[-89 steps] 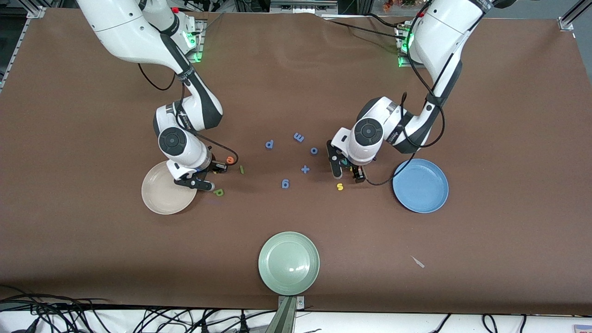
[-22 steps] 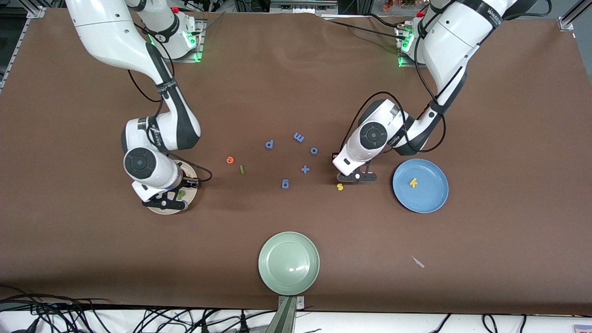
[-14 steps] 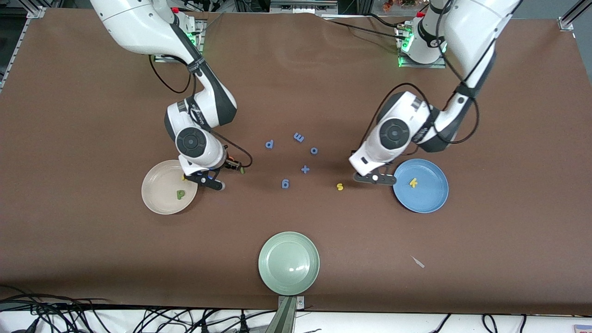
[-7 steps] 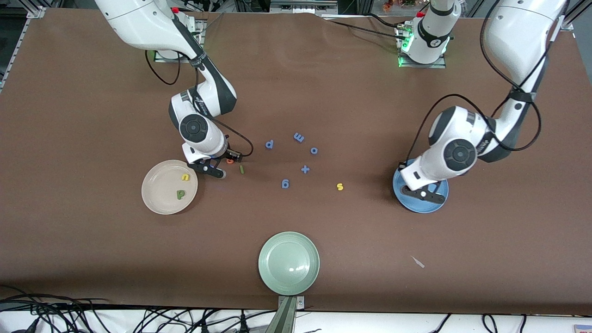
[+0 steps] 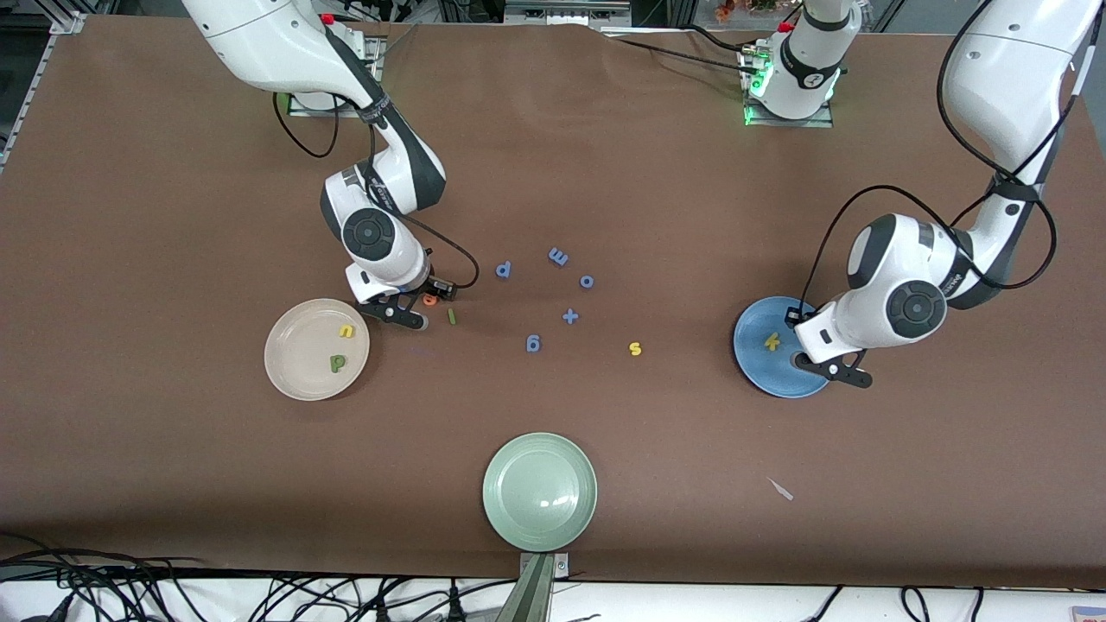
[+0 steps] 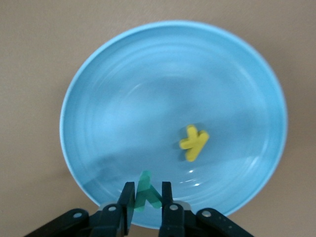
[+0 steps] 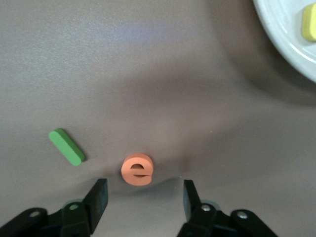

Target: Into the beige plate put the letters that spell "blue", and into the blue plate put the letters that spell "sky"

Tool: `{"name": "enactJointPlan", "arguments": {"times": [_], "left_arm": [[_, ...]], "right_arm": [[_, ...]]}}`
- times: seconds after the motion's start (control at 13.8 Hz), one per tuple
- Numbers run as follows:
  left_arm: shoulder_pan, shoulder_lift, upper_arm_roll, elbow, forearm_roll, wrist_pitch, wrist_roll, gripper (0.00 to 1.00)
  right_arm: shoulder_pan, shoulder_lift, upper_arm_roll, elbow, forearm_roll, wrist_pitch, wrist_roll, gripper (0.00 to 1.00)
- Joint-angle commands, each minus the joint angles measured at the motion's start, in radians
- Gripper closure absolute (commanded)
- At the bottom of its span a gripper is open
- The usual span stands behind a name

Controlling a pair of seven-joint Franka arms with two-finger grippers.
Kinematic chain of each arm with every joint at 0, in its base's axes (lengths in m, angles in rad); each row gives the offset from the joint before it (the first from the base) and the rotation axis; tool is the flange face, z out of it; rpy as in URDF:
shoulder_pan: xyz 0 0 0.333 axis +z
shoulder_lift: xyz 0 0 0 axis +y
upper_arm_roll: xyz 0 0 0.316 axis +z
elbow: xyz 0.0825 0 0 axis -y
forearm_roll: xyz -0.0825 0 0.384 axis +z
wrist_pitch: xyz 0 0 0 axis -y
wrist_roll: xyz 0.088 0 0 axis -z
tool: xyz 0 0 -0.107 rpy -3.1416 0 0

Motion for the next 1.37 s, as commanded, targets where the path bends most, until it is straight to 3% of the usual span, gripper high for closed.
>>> {"name": "enactJointPlan", "arguments": {"times": [0.0,0.14,0.22,0.51,0.58,0.72,0.87,1.16,1.3], "left_arm": [[0.014,0.001,-0.015,0.015,0.03,-0.004,0.077,0.0],[0.003,-0.008,-0.022,0.042,0.018,-0.019,0.066,0.0],[-0.006,-0.008,-0.034,0.058,0.015,-0.031,0.061,0.0],[-0.064,-0.002,-0.07,0.098,-0.091,-0.048,-0.142,0.0],[-0.11,0.005,-0.07,0.116,-0.114,-0.048,-0.226,0.0],[-0.246,0.057,-0.061,0.198,-0.115,-0.048,-0.447,0.0],[-0.317,0.152,-0.061,0.319,-0.118,-0.048,-0.62,0.0],[-0.347,0.199,-0.061,0.343,-0.115,-0.028,-0.777,0.0],[-0.363,0.212,-0.061,0.346,-0.118,0.013,-0.886,0.0]], "right_arm": [[0.0,-0.013,-0.002,-0.027,-0.029,0.029,0.016,0.34],[0.0,0.005,-0.006,-0.029,-0.036,0.054,0.016,0.35],[0.0,0.008,-0.006,-0.029,-0.036,0.063,0.016,0.4],[0.0,0.001,-0.008,-0.026,-0.038,0.057,0.009,0.76],[0.0,-0.002,-0.009,-0.024,-0.038,0.054,0.006,0.81],[-0.002,-0.016,-0.021,-0.017,-0.038,0.049,-0.02,0.81],[-0.005,-0.038,-0.047,0.014,-0.036,-0.018,-0.078,0.81],[-0.009,-0.05,-0.13,0.189,-0.035,-0.302,-0.292,0.81],[-0.015,-0.048,-0.198,0.2,-0.033,-0.304,-0.427,0.81]]}}
